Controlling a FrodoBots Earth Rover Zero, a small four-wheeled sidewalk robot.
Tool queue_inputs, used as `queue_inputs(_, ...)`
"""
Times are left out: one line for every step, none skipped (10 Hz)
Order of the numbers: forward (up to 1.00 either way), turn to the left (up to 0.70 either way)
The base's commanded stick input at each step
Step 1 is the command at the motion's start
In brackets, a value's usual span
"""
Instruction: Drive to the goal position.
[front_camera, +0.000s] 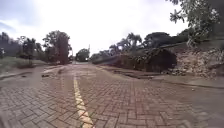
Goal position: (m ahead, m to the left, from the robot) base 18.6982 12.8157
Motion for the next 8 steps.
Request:
queue_inputs(0.7, 0.0)
queue_inputs(0.7, 0.0)
queue_inputs(0.7, 0.0)
queue_inputs(0.7, 0.0)
queue_inputs(0.7, 0.0)
queue_inputs(0.7, 0.0)
queue_inputs(0.7, 0.0)
queue_inputs(0.7, 0.0)
